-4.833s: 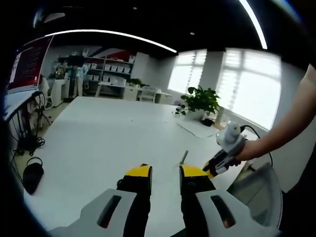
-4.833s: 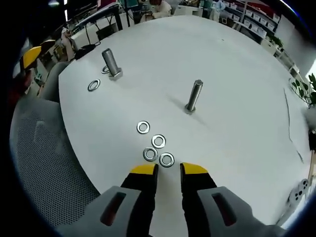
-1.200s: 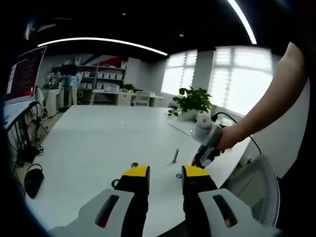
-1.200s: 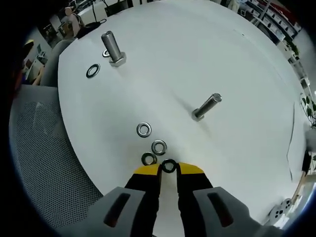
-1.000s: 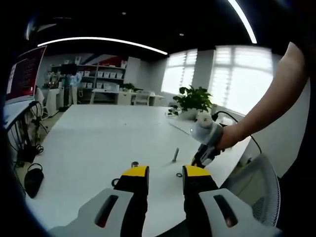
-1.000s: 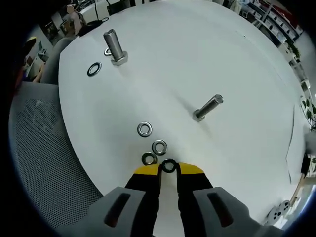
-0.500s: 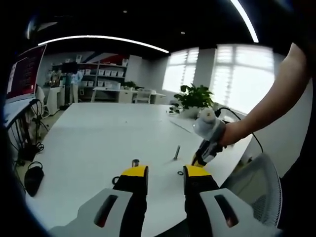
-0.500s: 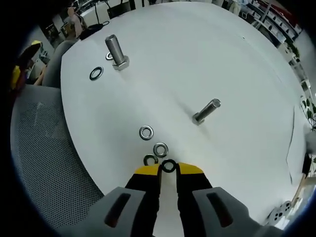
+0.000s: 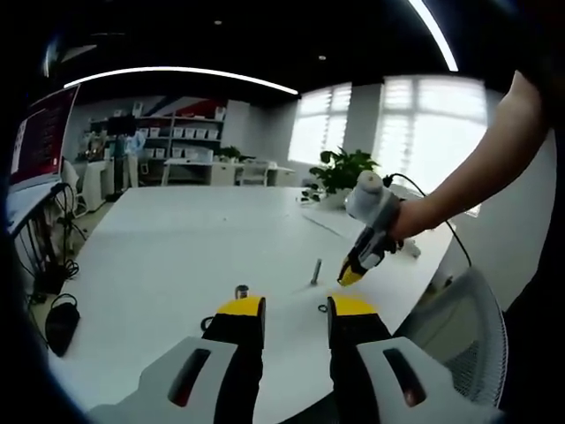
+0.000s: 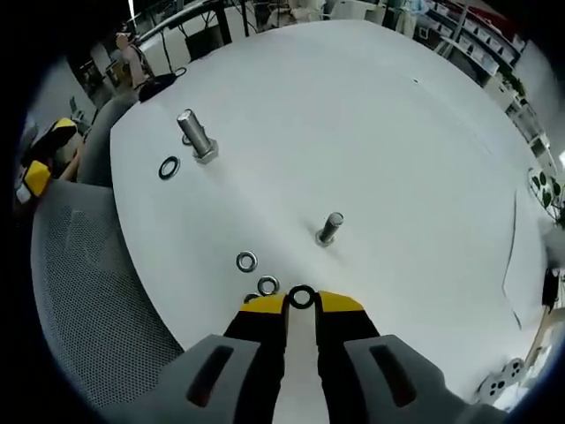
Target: Place the washer onto the threaded stud by aligning its center hole with the stud, sliding it down to the base, and recovering from edge contact or off-axis alignment until the washer reaches the visible bottom stop.
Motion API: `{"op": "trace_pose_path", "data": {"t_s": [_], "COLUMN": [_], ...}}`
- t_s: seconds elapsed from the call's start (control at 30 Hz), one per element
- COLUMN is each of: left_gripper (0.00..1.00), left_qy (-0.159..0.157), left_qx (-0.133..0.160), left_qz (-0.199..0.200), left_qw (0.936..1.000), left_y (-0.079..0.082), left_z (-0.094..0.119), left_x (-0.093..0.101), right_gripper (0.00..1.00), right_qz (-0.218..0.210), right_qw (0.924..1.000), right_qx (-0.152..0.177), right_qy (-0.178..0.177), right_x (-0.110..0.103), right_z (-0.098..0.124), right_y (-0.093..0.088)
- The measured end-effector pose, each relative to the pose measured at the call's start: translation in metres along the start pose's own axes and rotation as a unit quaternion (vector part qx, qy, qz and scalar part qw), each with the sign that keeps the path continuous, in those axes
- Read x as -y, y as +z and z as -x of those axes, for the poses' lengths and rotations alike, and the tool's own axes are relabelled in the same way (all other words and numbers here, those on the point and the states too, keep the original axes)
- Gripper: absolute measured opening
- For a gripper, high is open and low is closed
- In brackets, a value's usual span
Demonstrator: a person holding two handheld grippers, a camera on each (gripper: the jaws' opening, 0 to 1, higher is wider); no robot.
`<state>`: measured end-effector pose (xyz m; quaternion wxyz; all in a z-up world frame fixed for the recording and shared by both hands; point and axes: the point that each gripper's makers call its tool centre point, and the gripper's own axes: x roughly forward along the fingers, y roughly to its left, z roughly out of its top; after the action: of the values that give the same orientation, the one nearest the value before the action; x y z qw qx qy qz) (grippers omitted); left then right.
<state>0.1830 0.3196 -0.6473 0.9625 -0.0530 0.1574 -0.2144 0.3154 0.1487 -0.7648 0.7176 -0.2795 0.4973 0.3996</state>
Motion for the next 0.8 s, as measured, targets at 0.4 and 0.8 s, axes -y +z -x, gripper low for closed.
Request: {"op": "trace_pose_path", "data": {"t_s": [0.4,0.8], "left_gripper": [0.26,0.27], "left_qy": [0.012,0.015], "left_qx": [0.009,0.010], "left_qz": [-0.001,0.000], "left_qw": [0.9999,0.9998], "left_y": [0.003,0.003], "left_z": [0.001,0.000], "left_x": [-0.005,-0.006], "right_gripper": [0.14,0.14], "right_qz": [0.051,0.067], "right_qw": [0.9987,0.9974], "right_qx": [-0.006,-0.023], "right_qy": [-0.002,-0.003], "right_x": [0.013,0.016], "right_z": [0.017,0.013], "right_y": [0.044,0.043]}}
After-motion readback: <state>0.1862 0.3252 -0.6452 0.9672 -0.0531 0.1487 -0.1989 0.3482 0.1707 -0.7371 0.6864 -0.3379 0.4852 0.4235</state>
